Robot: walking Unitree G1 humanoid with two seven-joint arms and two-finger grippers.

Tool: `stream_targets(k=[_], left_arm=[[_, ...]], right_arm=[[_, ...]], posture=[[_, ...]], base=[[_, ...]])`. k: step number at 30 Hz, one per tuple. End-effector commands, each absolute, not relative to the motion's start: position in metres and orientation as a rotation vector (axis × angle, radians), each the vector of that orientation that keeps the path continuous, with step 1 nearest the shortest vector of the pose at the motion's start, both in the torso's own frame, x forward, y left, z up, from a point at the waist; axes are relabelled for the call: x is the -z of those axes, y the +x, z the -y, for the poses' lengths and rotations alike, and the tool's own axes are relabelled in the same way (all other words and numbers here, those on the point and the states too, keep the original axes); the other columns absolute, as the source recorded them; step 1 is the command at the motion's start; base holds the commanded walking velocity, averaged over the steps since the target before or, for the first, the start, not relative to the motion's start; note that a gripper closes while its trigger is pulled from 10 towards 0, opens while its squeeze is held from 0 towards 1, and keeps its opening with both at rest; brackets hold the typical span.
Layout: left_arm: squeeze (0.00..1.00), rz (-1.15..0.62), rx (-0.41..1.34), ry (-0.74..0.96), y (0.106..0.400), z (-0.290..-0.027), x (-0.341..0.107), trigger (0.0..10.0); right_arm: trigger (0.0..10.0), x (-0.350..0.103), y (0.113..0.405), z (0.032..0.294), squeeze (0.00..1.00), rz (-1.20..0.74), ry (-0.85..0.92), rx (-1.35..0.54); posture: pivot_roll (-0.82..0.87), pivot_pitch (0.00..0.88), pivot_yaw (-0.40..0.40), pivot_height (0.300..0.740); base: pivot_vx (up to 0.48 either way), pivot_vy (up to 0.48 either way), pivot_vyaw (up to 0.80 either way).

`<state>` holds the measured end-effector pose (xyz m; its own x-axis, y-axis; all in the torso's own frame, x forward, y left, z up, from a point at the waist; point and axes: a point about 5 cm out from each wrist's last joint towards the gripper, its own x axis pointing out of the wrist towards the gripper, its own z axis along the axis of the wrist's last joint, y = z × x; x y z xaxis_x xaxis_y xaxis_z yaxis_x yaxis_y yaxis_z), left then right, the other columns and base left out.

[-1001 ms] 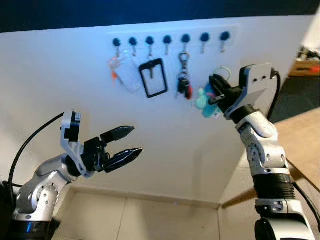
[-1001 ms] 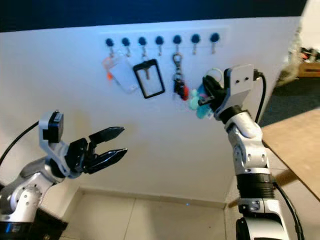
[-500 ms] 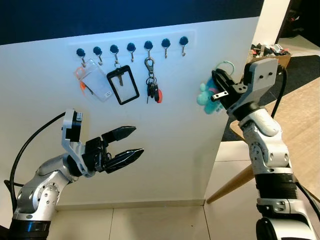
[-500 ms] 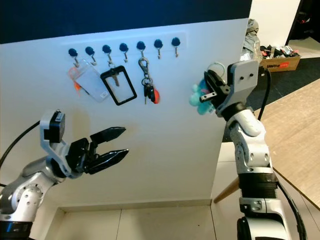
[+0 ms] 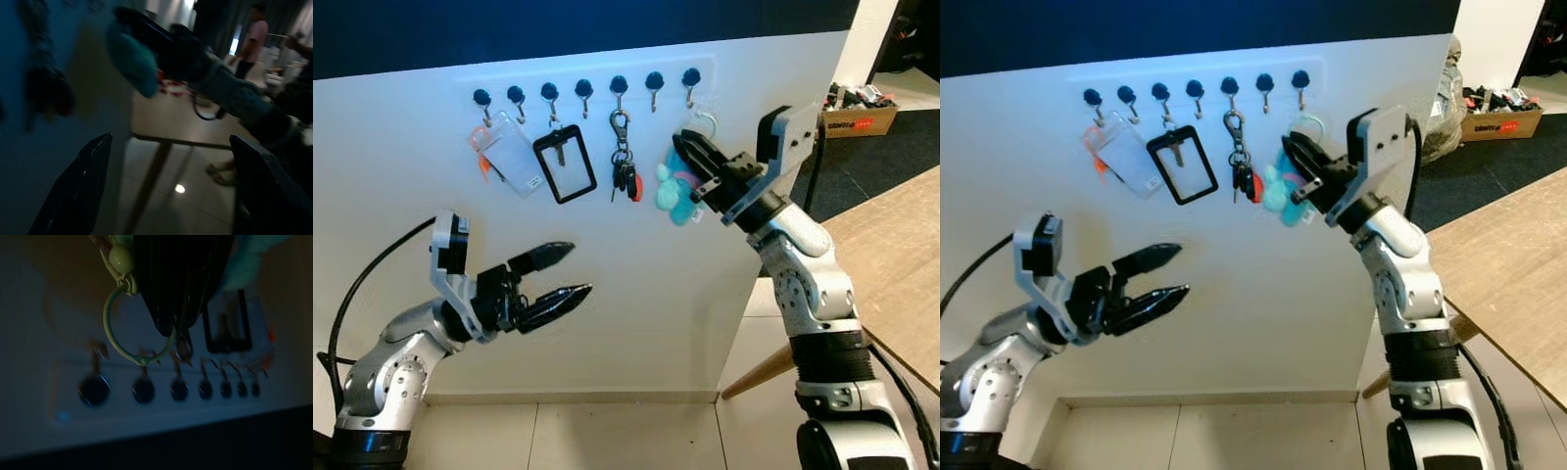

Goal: Hang keys on a hook

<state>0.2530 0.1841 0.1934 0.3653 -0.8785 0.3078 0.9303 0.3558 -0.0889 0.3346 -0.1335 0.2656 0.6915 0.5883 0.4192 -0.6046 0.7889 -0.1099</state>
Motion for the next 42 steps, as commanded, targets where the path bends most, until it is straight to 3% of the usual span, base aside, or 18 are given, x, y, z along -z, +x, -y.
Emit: stream_targets(k=[1,17,21,42], left_arm=[[0.0,0.247,1.114,-0.271,0.257,-0.192,-0.196,10.0],[0.0,0.281,1.033,-0.237,0.254,-0.207,-0.203,10.0],[0.0,0.282,1.039,-0.234,0.251,-0.207,-0.204,10.0],[0.0,0.276,1.065,-0.228,0.247,-0.204,-0.205,10.0]], right_arm=[[10.0,-0.271,0.333,0.131,0.0,0.474,0.041,-0.687],[10.0,-0.287,0.34,0.149,0.0,0.518,0.047,-0.589],[10.0,-0.29,0.353,0.153,0.0,0.498,0.042,-0.546],[10.0,-0.279,0.363,0.136,0.0,0.388,0.032,-0.625]], posture=[[-0.13,0.003,0.1,0.74],[-0.12,0.003,0.102,0.74],[-0.12,0.009,0.1,0.74],[-0.11,0.015,0.099,0.74]], base=[[0.0,0.0,0.0],[0.0,0.0,0.0],[0.0,0.0,0.0],[0.0,0.0,0.0]])
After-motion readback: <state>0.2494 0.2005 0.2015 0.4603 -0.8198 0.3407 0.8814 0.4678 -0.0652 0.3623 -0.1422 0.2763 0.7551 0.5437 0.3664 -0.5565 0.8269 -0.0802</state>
